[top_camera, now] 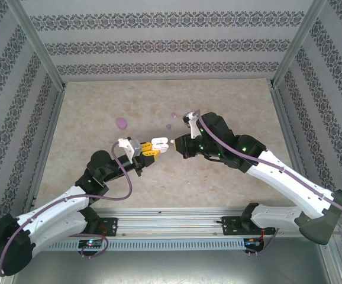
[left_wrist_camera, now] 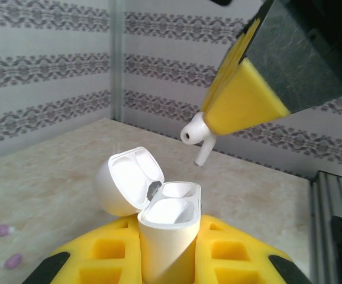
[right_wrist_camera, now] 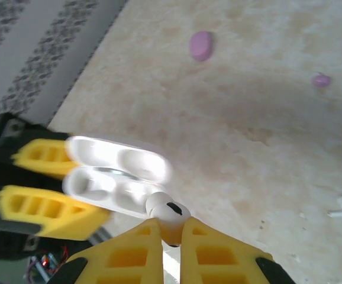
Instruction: Insert the wireless bluetooth earbuds into the charging case
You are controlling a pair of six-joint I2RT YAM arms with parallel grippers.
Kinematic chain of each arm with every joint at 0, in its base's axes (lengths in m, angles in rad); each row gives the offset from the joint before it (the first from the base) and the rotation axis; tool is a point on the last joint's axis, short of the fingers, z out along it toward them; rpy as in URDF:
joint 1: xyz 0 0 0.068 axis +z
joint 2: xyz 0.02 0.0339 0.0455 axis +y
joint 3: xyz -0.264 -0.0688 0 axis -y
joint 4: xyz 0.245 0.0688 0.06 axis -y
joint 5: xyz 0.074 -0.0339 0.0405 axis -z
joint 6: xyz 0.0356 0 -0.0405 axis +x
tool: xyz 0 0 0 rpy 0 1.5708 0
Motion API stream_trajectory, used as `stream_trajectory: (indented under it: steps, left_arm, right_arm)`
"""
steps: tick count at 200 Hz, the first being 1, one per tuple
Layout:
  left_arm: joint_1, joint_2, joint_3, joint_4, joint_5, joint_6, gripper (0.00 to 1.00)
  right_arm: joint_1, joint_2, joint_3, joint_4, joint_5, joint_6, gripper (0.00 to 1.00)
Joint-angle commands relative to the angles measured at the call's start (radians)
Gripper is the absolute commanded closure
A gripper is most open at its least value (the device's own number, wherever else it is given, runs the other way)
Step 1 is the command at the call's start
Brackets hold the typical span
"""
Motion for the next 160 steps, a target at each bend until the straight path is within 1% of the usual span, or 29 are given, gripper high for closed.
stream_trajectory:
  steps: [1, 29, 44, 70, 104, 133, 160]
  left_arm:
    - [-0.008, -0.059, -0.031, -0.087, -0.115, 0.021, 1.00]
    - [-0.008, -0.140, -0.059, -0.180, -0.193, 0.005, 1.00]
    - [-0.008, -0.185, -0.069, -0.237, -0.232, -0.001, 1.00]
    - [-0.008, -0.249, -0.074, -0.331, -0.272, -0.003, 1.00]
    - [-0.009, -0.319, -0.083, -0.414, -0.310, -0.005, 1.00]
    - [-0.009, -0.370, -0.088, -0.466, -0.336, 0.002, 1.00]
    - [-0.008, -0.401, -0.081, -0.520, -0.357, 0.020, 1.00]
  right_arm:
    - [-0.042, 0.007, -0.057, -0.047, 0.039, 0.097, 0.89]
    - [-0.063, 0.078, -0.102, -0.065, 0.040, 0.135, 0.89]
    - [-0.064, 0.153, -0.096, -0.089, 0.052, 0.137, 0.89]
    - [-0.067, 0.323, -0.028, -0.171, 0.085, 0.132, 0.89]
    - [-0.064, 0.560, 0.092, -0.270, 0.174, 0.127, 0.90]
    - [-0.040, 0.716, 0.182, -0.331, 0.289, 0.139, 0.92]
    - [-0.009, 0.825, 0.229, -0.349, 0.318, 0.154, 0.92]
